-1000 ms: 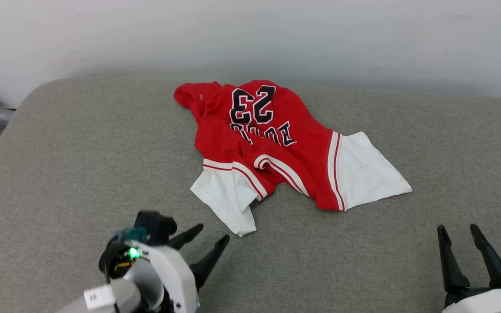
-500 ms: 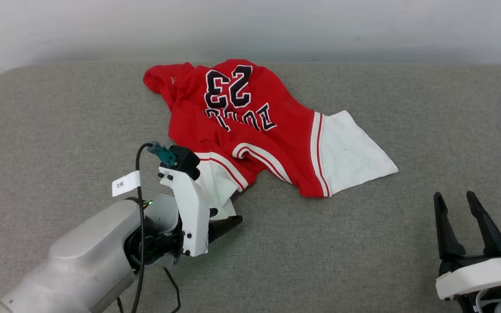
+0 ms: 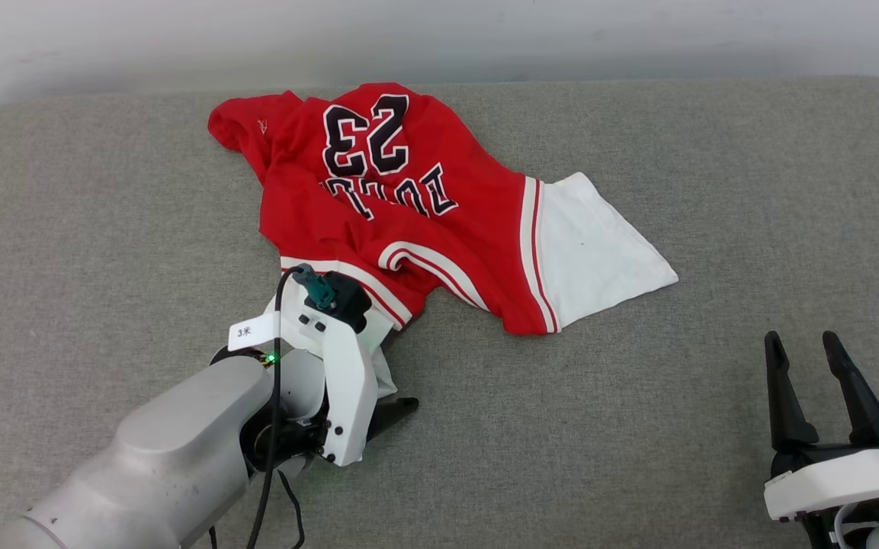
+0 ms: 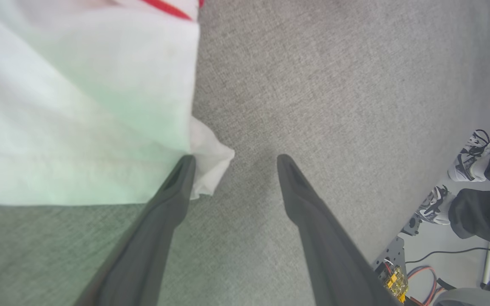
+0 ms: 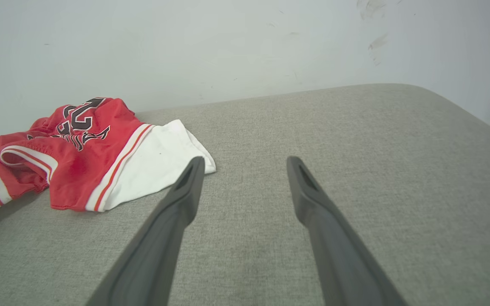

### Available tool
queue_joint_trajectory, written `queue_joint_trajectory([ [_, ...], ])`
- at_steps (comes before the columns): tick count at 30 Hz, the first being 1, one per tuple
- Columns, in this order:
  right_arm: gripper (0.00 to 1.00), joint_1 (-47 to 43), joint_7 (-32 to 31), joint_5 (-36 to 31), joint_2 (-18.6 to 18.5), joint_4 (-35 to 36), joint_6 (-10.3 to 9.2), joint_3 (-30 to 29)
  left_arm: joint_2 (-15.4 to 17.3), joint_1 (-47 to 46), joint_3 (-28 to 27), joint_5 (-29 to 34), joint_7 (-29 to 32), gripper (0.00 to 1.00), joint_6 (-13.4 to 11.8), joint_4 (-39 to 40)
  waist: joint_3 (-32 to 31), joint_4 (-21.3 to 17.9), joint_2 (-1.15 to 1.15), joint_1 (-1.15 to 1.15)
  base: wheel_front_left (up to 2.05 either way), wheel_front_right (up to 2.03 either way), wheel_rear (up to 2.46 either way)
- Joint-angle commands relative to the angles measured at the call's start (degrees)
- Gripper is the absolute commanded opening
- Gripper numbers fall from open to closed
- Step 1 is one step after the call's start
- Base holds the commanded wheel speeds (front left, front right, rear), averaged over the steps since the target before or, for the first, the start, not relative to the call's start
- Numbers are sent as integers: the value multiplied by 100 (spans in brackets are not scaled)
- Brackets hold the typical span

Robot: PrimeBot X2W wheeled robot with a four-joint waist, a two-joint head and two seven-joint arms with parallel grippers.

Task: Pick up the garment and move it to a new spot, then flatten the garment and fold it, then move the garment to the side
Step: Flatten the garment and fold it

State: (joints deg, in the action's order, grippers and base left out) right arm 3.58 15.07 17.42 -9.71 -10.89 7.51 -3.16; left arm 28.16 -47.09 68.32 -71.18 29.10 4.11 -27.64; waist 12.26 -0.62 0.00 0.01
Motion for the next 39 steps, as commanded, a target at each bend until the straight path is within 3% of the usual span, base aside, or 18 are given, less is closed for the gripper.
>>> queue_joint_trajectory([
  [1, 100, 109, 13, -30, 31, 37, -5, 3, -34, 9, 72, 104, -68, 100, 27, -176, 4, -13, 0, -1, 0, 0, 0],
  [8, 100, 97, 13, -18, 42, 68, -5, -9, -80, 106, 178, 160, -41, 99, 111, -666, 12, -37, 0, -1, 0, 0, 0],
  [10, 100, 90, 13, -21, 50, 78, -5, -15, -121, 195, 183, 22, 71, 52, 158, -767, 21, -33, 0, -1, 0, 0, 0],
  [11, 100, 82, 13, -25, 56, 83, -5, -15, -158, 254, 156, -102, 124, 7, 206, -779, 22, -31, 0, -1, 0, 0, 0],
  [12, 100, 75, 13, -29, 60, 85, -5, -11, -179, 267, 112, -165, 123, 0, 221, -798, 24, -27, 0, -1, 0, 0, 0],
  [18, 100, 80, 13, -18, 63, 124, -5, 6, -63, 158, 23, -228, -15, 0, 274, -1006, 9, 15, 0, -1, 0, 0, 0],
  [28, 100, 226, 13, 173, -112, 37, -5, 31, 285, 25, -205, -406, -237, 0, 330, -477, -120, 189, 0, -1, 0, 0, 0],
  [34, 100, 611, 14, 779, -377, -885, -5, 459, 713, -94, -53, -34, -330, 0, 336, 136, -225, 314, 0, -1, 0, 0, 0],
  [39, 100, 1165, -548, 1365, -581, -1584, -4, 1049, 1075, -30, -128, 47, -466, 0, 161, 800, -278, 377, 0, -1, 0, 0, 0],
])
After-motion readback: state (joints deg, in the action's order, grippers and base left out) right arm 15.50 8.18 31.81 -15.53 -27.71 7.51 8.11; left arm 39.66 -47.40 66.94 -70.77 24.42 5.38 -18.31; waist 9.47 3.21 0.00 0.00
